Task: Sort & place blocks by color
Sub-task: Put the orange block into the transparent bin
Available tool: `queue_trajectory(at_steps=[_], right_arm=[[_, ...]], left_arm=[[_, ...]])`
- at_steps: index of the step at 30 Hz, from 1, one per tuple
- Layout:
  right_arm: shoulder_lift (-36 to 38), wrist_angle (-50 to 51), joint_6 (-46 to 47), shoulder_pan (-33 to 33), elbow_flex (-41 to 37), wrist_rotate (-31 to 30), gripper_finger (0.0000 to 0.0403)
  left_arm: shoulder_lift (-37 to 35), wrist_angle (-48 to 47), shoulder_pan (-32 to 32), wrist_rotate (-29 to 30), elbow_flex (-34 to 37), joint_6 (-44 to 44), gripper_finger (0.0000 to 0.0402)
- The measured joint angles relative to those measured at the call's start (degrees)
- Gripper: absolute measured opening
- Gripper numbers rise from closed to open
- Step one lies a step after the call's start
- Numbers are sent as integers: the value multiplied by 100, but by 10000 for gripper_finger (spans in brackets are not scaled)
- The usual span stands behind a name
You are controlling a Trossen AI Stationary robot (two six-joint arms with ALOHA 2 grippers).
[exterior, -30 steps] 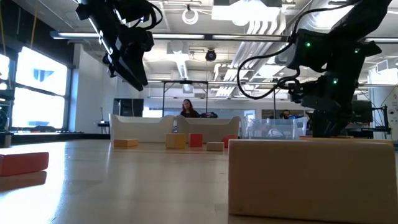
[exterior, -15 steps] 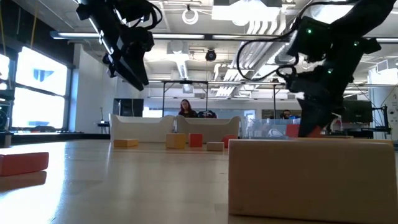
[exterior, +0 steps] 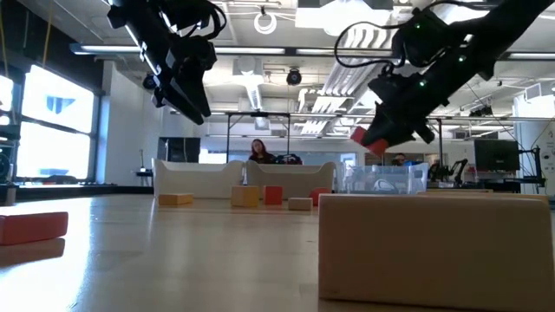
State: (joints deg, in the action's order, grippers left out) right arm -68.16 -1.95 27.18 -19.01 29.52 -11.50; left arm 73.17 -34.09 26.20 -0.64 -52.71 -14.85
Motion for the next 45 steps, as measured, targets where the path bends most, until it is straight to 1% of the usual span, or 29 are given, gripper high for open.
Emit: queue_trajectory(at_steps=[8,11,13,19,26,29,33,37,41,45], right_arm=[[0,-812,-628,-732,0,-13,106],[0,-988,-915,-948,0,-195,106],[0,-1090,-1074,-1115,2,-209,106],[0,-1116,-1416,-1625,2,-216,106],[0,-1034,-1620,-2055,10,106,106],[-4,-479,-1704,-2175,205,104,106],[-59,411,-1822,-2279,760,80,106],[-195,1018,-1815,-2312,1204,82,106],[-461,1483,-1709,-2312,1465,78,106],[-870,1604,-1620,-2312,1530,80,106]], left_arm=[[0,2,0,0,0,-10,172],[0,7,0,0,0,-19,172],[0,9,0,0,0,-53,172],[0,7,0,-4,0,-168,172],[0,4,0,-9,0,-301,172],[0,6,0,-17,0,-301,172],[0,7,1,-17,0,-301,172],[0,7,0,-17,0,-301,172],[0,-30,1,-17,0,-302,172],[0,-109,-2,-20,0,-431,172]])
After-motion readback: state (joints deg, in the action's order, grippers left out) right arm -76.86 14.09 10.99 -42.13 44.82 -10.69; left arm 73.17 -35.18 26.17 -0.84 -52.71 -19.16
